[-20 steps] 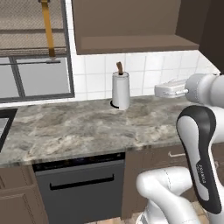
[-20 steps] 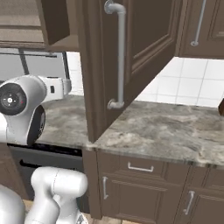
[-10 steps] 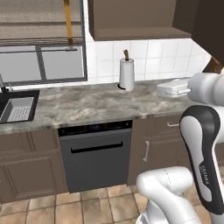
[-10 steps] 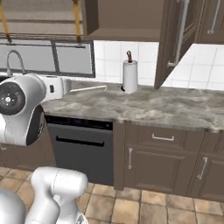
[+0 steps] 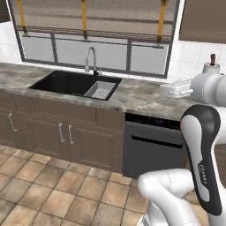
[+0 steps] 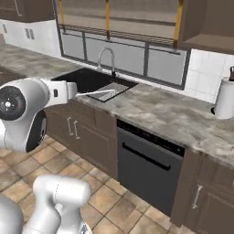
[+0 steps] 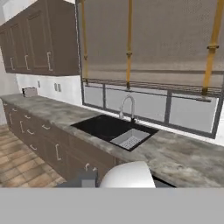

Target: Open the cabinet and move the ladle to the pot. Then close the cabinet.

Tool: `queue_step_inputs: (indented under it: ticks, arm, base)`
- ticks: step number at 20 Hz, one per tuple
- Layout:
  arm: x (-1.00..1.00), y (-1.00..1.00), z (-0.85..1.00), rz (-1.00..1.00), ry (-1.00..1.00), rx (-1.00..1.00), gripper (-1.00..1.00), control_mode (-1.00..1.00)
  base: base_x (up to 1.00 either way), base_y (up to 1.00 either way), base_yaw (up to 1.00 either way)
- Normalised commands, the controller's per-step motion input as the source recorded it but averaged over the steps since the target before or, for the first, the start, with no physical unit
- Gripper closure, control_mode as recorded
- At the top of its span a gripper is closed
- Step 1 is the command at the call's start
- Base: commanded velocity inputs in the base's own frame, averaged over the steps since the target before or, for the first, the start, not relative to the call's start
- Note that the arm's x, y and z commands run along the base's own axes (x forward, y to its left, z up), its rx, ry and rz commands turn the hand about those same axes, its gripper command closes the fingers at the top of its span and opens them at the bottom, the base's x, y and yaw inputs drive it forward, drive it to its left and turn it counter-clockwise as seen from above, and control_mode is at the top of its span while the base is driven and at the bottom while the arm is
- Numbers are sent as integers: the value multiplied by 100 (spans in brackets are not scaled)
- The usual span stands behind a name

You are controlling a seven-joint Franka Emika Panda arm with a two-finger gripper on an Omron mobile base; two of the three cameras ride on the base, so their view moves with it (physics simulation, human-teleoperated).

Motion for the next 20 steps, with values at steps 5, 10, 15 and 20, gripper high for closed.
queue_step_inputs:
  ticks: [5,10,15,20]
  arm:
    - [0,0,0,0,0,0,100,100]
    - [0,0,0,0,0,0,100,100]
    - [0,0,0,0,0,0,100,100]
    - [0,0,0,0,0,0,100,100]
  base:
    - [0,0,95]
    - [2,0,86]
    - [2,0,82]
    - [0,0,79]
